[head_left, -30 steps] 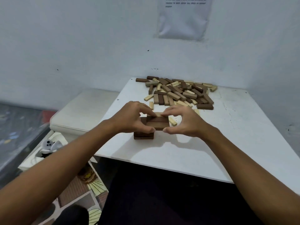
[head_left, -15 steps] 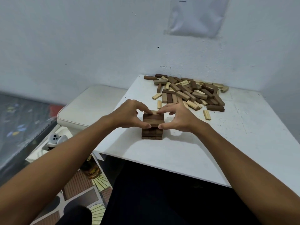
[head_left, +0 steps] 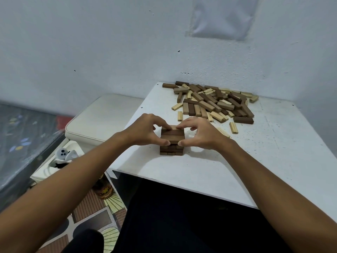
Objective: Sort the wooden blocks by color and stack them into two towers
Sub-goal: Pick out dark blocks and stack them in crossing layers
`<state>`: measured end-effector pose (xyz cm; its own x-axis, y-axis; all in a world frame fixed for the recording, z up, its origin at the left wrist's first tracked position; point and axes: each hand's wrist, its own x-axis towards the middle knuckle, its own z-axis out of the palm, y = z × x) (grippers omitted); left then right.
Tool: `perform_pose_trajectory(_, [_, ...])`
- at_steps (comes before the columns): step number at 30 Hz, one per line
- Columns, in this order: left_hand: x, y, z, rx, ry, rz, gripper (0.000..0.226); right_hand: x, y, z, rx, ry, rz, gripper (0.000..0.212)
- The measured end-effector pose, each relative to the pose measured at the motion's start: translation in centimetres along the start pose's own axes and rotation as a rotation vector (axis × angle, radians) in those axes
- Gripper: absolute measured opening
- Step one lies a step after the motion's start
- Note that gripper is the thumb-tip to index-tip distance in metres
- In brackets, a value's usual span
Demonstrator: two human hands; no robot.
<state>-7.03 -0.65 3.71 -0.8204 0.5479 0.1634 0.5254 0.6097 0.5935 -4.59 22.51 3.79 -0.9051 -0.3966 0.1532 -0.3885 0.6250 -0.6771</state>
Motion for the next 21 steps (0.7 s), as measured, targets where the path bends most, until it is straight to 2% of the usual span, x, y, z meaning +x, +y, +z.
perform_pose_trajectory(13, [-0.14,0.04,0.20,-0.016,0.025,-0.009,0.049,0.08,0.74,0.28,0.018,-0.015,0.023,0.061])
perform_pose_trajectory(21, [-0.33,-0.03,0.26,-0.010,0.015,-0.022,0.060,-0.06,0.93,0.39,0.033,-0.009,0.030,0.056])
